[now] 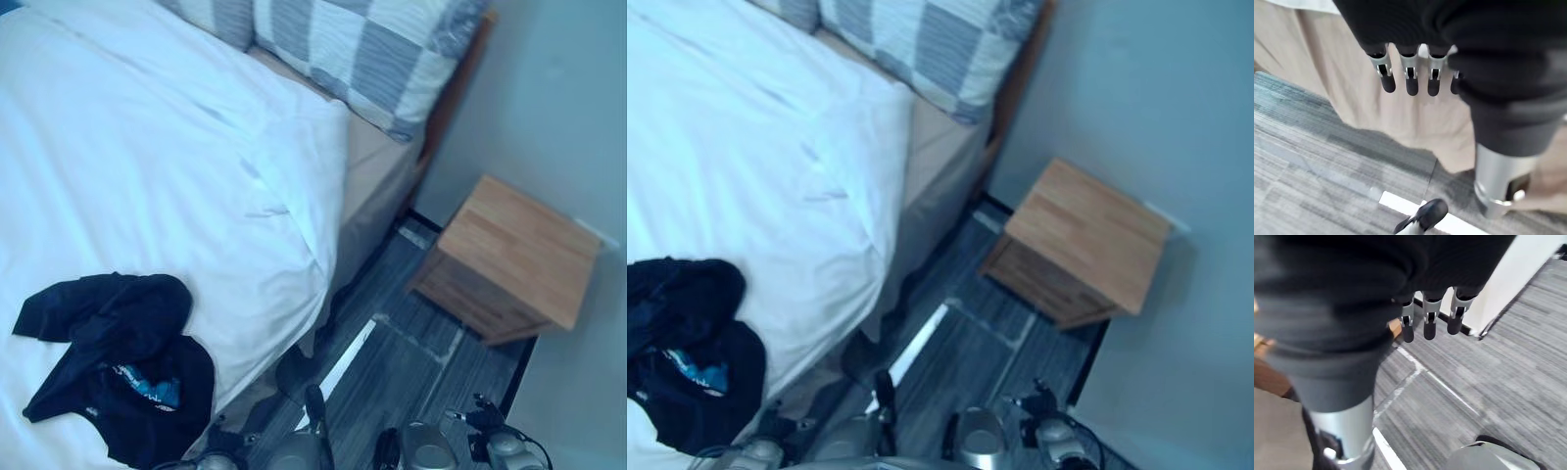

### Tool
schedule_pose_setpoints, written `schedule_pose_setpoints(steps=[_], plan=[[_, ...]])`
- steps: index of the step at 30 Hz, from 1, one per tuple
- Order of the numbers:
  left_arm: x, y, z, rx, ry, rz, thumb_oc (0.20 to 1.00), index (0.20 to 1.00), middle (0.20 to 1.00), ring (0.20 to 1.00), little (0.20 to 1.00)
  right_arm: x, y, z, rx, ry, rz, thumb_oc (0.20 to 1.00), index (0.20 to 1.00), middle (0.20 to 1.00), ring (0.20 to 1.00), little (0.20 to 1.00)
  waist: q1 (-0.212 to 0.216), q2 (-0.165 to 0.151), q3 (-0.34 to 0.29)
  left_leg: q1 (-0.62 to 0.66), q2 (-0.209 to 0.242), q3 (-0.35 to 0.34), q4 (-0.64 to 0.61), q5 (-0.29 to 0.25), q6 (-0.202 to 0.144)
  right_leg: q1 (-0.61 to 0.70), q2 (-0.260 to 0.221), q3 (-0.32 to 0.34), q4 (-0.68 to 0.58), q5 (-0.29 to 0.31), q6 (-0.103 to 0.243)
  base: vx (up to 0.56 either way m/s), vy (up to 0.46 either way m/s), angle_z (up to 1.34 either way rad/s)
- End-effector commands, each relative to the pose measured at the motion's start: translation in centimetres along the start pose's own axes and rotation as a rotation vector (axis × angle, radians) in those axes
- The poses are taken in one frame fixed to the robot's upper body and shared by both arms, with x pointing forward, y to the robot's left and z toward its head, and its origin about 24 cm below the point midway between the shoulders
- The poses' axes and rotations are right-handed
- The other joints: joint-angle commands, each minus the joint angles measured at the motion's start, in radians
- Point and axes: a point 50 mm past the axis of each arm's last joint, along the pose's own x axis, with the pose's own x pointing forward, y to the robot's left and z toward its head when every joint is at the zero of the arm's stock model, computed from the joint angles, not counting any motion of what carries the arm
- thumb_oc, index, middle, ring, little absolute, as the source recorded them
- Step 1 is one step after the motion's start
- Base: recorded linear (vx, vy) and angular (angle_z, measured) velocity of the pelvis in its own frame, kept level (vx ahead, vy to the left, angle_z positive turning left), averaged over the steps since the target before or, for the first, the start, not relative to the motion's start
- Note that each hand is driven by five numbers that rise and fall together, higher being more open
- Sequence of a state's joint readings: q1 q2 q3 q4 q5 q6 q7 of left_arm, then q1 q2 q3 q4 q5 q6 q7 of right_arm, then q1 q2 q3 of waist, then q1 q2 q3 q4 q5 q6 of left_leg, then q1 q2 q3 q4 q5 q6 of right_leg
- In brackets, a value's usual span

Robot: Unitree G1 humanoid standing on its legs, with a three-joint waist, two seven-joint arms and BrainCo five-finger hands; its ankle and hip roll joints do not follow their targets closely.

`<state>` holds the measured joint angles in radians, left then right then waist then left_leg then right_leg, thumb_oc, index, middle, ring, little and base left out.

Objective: Tidy up the quilt and then pick up the clothes from the bed and put them into the laundry hamper.

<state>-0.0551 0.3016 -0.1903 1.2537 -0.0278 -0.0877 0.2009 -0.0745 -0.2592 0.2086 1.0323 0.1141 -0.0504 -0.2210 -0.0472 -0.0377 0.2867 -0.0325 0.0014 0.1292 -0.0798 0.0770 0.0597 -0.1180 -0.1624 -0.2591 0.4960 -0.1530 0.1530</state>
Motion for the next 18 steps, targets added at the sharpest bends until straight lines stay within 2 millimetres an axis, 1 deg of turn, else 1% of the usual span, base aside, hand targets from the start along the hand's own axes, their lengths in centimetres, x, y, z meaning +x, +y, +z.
schedule_pose_setpoints(steps=[1, 2, 3, 4, 5, 6, 7, 8, 9, 10, 11, 12, 13, 14, 15, 16, 17, 18], plan=[[0.2, 1.5, 0.2, -0.022, -0.017, 0.058, 1.000, 1.000, 1.000, 1.000, 1.000, 0.9, -2.8, 6.9, -0.006, -0.256, -0.081, 1.000, 1.000, 1.000, 1.000, 1.000, 0.035, -0.009, 0.021, 0.042, 0.072, -0.031, -0.006, -0.088, -0.100, -0.010, -0.012, 0.093, -0.183, 0.075, 0.055, 0.08, -0.201, 1.02], [0.3, 1.8, 0.5, -0.016, -0.030, 0.065, 1.000, 1.000, 1.000, 1.000, 1.000, 0.8, -3.6, 8.3, -0.010, -0.320, -0.096, 1.000, 1.000, 1.000, 1.000, 1.000, 0.028, -0.020, 0.024, 0.042, 0.067, -0.064, -0.001, -0.095, -0.107, 0.003, -0.012, 0.172, -0.286, 0.072, 0.043, 0.17, -0.315, 1.00], [0.3, 2.1, 0.8, -0.016, -0.040, 0.071, 1.000, 1.000, 1.000, 1.000, 1.000, 0.6, -4.5, 9.4, -0.012, -0.368, -0.113, 1.000, 1.000, 1.000, 1.000, 1.000, 0.014, -0.026, 0.023, 0.044, 0.062, -0.102, 0.000, -0.101, -0.111, 0.004, -0.009, 0.272, -0.372, 0.089, 0.037, 0.29, -0.466, 0.92], [0.5, 3.2, 1.0, -0.033, -0.039, 0.102, 1.000, 1.000, 1.000, 1.000, 1.000, 0.0, -6.3, 11.4, -0.017, -0.459, -0.153, 1.000, 1.000, 1.000, 1.000, 1.000, -0.001, -0.042, 0.021, 0.054, 0.065, -0.175, 0.001, -0.121, -0.125, -0.014, -0.009, 0.435, -0.454, 0.126, 0.052, 0.26, -0.434, 1.20], [0.5, 3.4, 0.9, -0.031, -0.041, 0.102, 1.000, 1.000, 1.000, 1.000, 1.000, -0.4, -7.1, 12.2, -0.025, -0.503, -0.166, 1.000, 1.000, 1.000, 1.000, 1.000, 0.001, -0.049, 0.017, 0.051, 0.068, -0.197, 0.002, -0.120, -0.134, -0.010, -0.018, 0.456, -0.469, 0.132, 0.053, 0.18, -0.318, 1.67], [0.5, 3.4, 0.9, -0.031, -0.041, 0.102, 1.000, 1.000, 1.000, 1.000, 1.000, -0.4, -7.1, 12.2, -0.025, -0.502, -0.166, 1.000, 1.000, 1.000, 1.000, 1.000, -0.001, -0.049, 0.017, 0.050, 0.068, -0.199, 0.002, -0.121, -0.134, -0.008, -0.019, 0.453, -0.471, 0.132, 0.053, 0.12, -0.337, 2.16], [0.4, 4.4, 0.1, -0.023, -0.021, 0.122, 1.000, 1.000, 1.000, 1.000, 1.000, -1.4, -8.9, 14.8, -0.080, -0.617, -0.218, 1.000, 1.000, 1.000, 1.000, 1.000, 0.009, -0.065, 0.001, 0.043, 0.084, -0.234, -0.003, -0.124, -0.152, 0.019, -0.049, 0.402, -0.521, 0.150, 0.062, 0.14, -0.368, 1.69], [0.3, 4.8, -0.5, -0.030, -0.006, 0.132, 1.000, 1.000, 1.000, 1.000, 1.000, -2.3, -10.0, 16.9, -0.117, -0.702, -0.249, 1.000, 1.000, 1.000, 1.000, 1.000, 0.019, -0.071, -0.004, 0.037, 0.095, -0.242, -0.006, -0.115, -0.163, 0.023, -0.053, 0.379, -0.525, 0.157, 0.065, 0.15, -0.452, 1.35], [0.2, 4.8, -0.9, -0.032, 0.000, 0.128, 1.000, 1.000, 1.000, 1.000, 1.000, -3.5, -11.1, 19.1, -0.156, -0.795, -0.280, 1.000, 1.000, 1.000, 1.000, 1.000, 0.022, -0.069, -0.006, 0.027, 0.108, -0.250, -0.007, -0.106, -0.175, 0.034, -0.049, 0.362, -0.542, 0.158, 0.065, 0.06, -0.200, 0.79], [0.2, 4.8, -0.9, -0.032, 0.000, 0.128, 1.000, 1.000, 1.000, 1.000, 1.000, -3.5, -11.1, 19.1, -0.156, -0.795, -0.280, 1.000, 1.000, 1.000, 1.000, 1.000, 0.022, -0.069, -0.006, 0.027, 0.108, -0.251, -0.007, -0.106, -0.175, 0.034, -0.049, 0.361, -0.543, 0.158, 0.065, 0.02, -0.316, 0.78], [0.1, 4.4, -1.0, -0.038, -0.017, 0.112, 1.000, 1.000, 1.000, 1.000, 1.000, -6.5, -13.0, 24.5, -0.255, -1.006, -0.361, 1.000, 1.000, 1.000, 1.000, 1.000, 0.042, -0.058, 0.008, -0.012, 0.146, -0.266, -0.007, -0.081, -0.212, 0.045, -0.026, 0.336, -0.566, 0.143, 0.058, -0.01, -0.233, 0.58], [0.1, 4.4, -0.9, -0.040, -0.018, 0.112, 1.000, 1.000, 1.000, 1.000, 1.000, -6.6, -13.0, 24.5, -0.256, -1.008, -0.361, 1.000, 1.000, 1.000, 1.000, 1.000, 0.040, -0.057, 0.006, -0.017, 0.146, -0.268, -0.007, -0.077, -0.213, 0.042, -0.026, 0.335, -0.567, 0.147, 0.057, -0.03, -0.373, 0.59], [0.1, 4.0, -0.8, -0.037, -0.031, 0.098, 1.000, 1.000, 1.000, 1.000, 1.000, -8.7, -13.8, 28.0, -0.313, -1.131, -0.414, 1.000, 1.000, 1.000, 1.000, 1.000, 0.049, -0.046, 0.015, -0.054, 0.174, -0.269, -0.007, -0.057, -0.235, 0.039, -0.010, 0.302, -0.573, 0.137, 0.051, -0.04, -0.208, 0.54], [0.1, 3.8, -0.8, -0.044, -0.032, 0.092, 1.000, 1.000, 1.000, 1.000, 1.000, -9.6, -14.3, 29.6, -0.329, -1.173, -0.443, 1.000, 1.000, 1.000, 1.000, 1.000, 0.054, -0.040, 0.022, -0.066, 0.189, -0.266, -0.007, -0.048, -0.245, 0.041, -0.001, 0.281, -0.577, 0.130, 0.046, -0.06, -0.249, 0.57], [0.0, 3.7, -0.6, -0.058, -0.044, 0.095, 1.000, 1.000, 1.000, 1.000, 1.000, -10.8, -14.4, 31.5, -0.339, -1.232, -0.469, 1.000, 1.000, 1.000, 1.000, 1.000, 0.068, -0.039, 0.036, -0.081, 0.201, -0.265, -0.007, -0.022, -0.259, 0.039, 0.006, 0.264, -0.580, 0.129, 0.042, -0.08, -0.162, 0.63], [0.1, 3.8, -0.3, -0.089, -0.050, 0.103, 1.000, 1.000, 1.000, 1.000, 1.000, -12.5, -14.9, 33.6, -0.350, -1.293, -0.506, 1.000, 1.000, 1.000, 1.000, 1.000, 0.080, -0.035, 0.057, -0.099, 0.205, -0.272, -0.007, 0.000, -0.265, 0.035, 0.015, 0.254, -0.577, 0.129, 0.033, -0.08, -0.096, 0.47], [0.1, 3.8, -0.3, -0.090, -0.050, 0.103, 1.000, 1.000, 1.000, 1.000, 1.000, -12.5, -14.9, 33.7, -0.350, -1.294, -0.506, 1.000, 1.000, 1.000, 1.000, 1.000, 0.079, -0.034, 0.058, -0.099, 0.205, -0.272, -0.007, 0.001, -0.266, 0.035, 0.015, 0.254, -0.577, 0.129, 0.033, -0.15, -0.204, 0.31], [0.1, 3.6, -0.5, -0.084, -0.043, 0.094, 1.000, 1.000, 1.000, 1.000, 1.000, -14.3, -15.8, 35.3, -0.375, -1.351, -0.559, 1.000, 1.000, 1.000, 1.000, 1.000, 0.078, -0.037, 0.090, -0.132, 0.189, -0.185, 0.077, -0.028, -0.235, 0.038, 0.003, 0.215, -0.567, 0.115, 0.019, -0.21, -0.190, 0.24]])
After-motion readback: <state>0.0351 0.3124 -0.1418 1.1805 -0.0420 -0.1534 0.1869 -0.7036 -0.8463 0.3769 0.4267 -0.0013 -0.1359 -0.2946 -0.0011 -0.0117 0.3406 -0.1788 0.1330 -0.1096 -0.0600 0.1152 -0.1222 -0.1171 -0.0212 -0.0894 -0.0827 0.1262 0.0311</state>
